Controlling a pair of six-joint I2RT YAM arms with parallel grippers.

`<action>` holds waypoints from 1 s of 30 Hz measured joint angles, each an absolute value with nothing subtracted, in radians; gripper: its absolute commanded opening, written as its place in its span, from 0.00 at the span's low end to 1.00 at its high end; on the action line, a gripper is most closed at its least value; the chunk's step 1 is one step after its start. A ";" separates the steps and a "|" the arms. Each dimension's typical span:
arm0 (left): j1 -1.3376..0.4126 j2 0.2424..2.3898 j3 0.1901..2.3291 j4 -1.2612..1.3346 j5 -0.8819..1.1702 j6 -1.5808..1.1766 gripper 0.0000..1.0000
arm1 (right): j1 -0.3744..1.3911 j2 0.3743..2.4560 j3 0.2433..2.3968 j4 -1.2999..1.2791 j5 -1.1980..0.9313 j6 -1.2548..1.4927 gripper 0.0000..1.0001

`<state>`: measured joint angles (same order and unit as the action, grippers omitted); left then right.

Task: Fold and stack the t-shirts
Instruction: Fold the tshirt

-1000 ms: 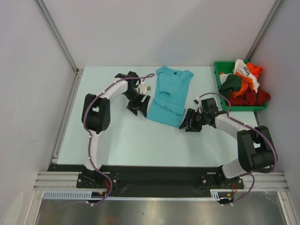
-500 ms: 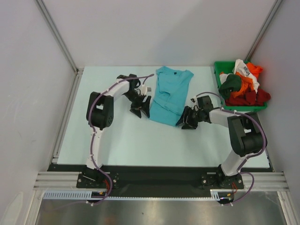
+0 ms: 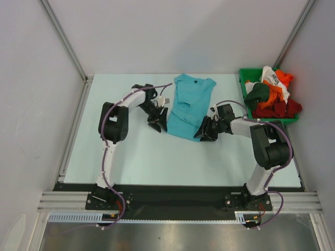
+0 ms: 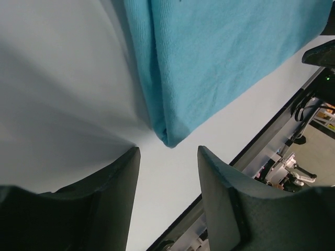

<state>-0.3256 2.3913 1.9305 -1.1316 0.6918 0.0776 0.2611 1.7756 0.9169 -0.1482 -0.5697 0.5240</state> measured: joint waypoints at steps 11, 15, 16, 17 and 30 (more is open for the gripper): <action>-0.334 2.440 1.979 -1.137 0.719 0.076 0.31 | 0.278 1.776 0.915 -0.154 -0.531 0.515 0.27; -0.344 2.452 1.988 -1.131 0.725 0.077 0.18 | 0.285 1.776 0.913 -0.160 -0.518 0.503 0.24; -0.346 2.454 1.988 -1.130 0.727 0.077 0.15 | 0.286 1.776 0.913 -0.160 -0.516 0.501 0.19; -0.348 2.455 1.988 -1.127 0.726 0.078 0.13 | 0.287 1.776 0.912 -0.160 -0.514 0.497 0.14; -0.359 2.349 1.829 -1.079 0.735 0.086 0.01 | 0.263 1.644 0.905 -0.271 -0.534 0.382 0.00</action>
